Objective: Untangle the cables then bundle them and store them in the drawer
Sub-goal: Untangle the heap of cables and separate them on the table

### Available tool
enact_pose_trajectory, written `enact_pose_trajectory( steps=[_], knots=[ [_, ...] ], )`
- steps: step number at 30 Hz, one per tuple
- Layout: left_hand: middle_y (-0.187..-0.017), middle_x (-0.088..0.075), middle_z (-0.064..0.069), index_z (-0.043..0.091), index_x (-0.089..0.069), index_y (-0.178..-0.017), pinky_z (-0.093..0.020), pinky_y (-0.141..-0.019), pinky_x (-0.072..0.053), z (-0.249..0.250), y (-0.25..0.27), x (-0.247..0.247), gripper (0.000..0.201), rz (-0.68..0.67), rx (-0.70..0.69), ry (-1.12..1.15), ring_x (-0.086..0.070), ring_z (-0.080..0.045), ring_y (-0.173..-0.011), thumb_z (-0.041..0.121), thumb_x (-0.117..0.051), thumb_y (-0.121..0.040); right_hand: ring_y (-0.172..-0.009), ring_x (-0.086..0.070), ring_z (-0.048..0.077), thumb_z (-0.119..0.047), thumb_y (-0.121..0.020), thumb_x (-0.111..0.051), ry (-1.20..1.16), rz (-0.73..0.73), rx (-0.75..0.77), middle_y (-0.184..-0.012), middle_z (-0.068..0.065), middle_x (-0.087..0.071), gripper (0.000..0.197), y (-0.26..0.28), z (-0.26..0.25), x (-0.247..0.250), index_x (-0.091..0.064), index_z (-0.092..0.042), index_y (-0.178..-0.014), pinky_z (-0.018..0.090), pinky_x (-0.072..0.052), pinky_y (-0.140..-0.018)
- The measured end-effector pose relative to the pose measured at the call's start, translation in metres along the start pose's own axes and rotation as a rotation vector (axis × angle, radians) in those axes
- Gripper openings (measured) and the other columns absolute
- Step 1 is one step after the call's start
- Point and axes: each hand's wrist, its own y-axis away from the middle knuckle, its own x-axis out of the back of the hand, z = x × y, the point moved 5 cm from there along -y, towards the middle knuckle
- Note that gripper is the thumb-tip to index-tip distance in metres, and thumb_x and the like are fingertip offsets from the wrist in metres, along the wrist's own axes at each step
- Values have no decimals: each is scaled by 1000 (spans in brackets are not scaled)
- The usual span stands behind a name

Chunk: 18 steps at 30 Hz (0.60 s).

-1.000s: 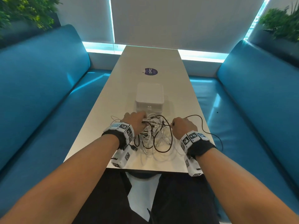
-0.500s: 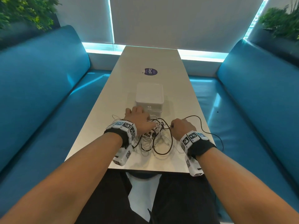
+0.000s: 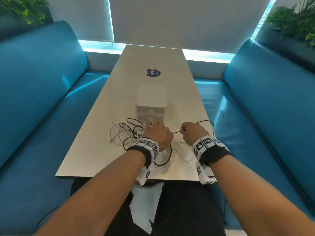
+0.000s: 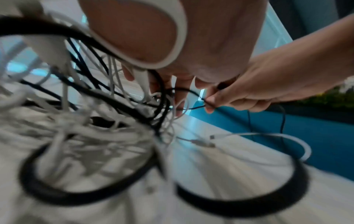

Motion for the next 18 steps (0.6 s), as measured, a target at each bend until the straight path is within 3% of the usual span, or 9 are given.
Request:
enact_pose_trajectory(
  steps=[3,7,10,14,16,18],
  knots=[
    [-131,-52,-8,24,-67,-119,-57,-112,-19,-10,-1,-1,51,6,-1,-105,-37,-31,-129,50,-26,-103,-89,-64,30,-29,-93,-52,-38,25,-35,-102,6,-67,17,-3,10,7,-69,-30,-98,39,-55,-81],
    [-130,-52,-5,27,-66,-118,-54,-111,-21,-18,0,1,33,43,14,-174,-39,-30,-127,41,-41,-102,-90,-63,29,-29,-94,-50,-15,55,-87,-103,5,-65,20,-9,22,13,-69,-30,-101,34,-51,-76],
    [-128,-53,-4,28,-68,-117,-54,-111,-22,-24,3,1,38,81,10,-191,-40,-29,-126,44,-36,-104,-95,-64,31,-34,-96,-50,46,57,-108,-108,8,-66,22,-9,26,12,-68,-26,-108,36,-50,-77],
    [-131,-51,-5,28,-67,-120,-55,-111,-21,-20,4,0,38,80,-3,-221,-38,-31,-129,42,-36,-105,-102,-62,34,-36,-96,-51,33,19,3,-113,13,-63,32,-5,0,-3,-55,-19,-122,41,-52,-86],
    [-132,-50,-7,26,-67,-121,-55,-112,-20,-17,5,1,37,71,-23,-219,-37,-32,-130,42,-38,-104,-105,-62,31,-36,-95,-54,-16,-27,109,-115,10,-65,32,-3,-19,-12,-57,-27,-125,41,-52,-90],
    [-130,-50,-7,25,-66,-123,-55,-112,-20,-16,7,1,37,75,-42,-211,-36,-33,-131,41,-38,-104,-101,-64,27,-33,-95,-54,-7,-74,211,-113,6,-68,23,-2,-36,-20,-64,-34,-116,41,-54,-89]
  ],
)
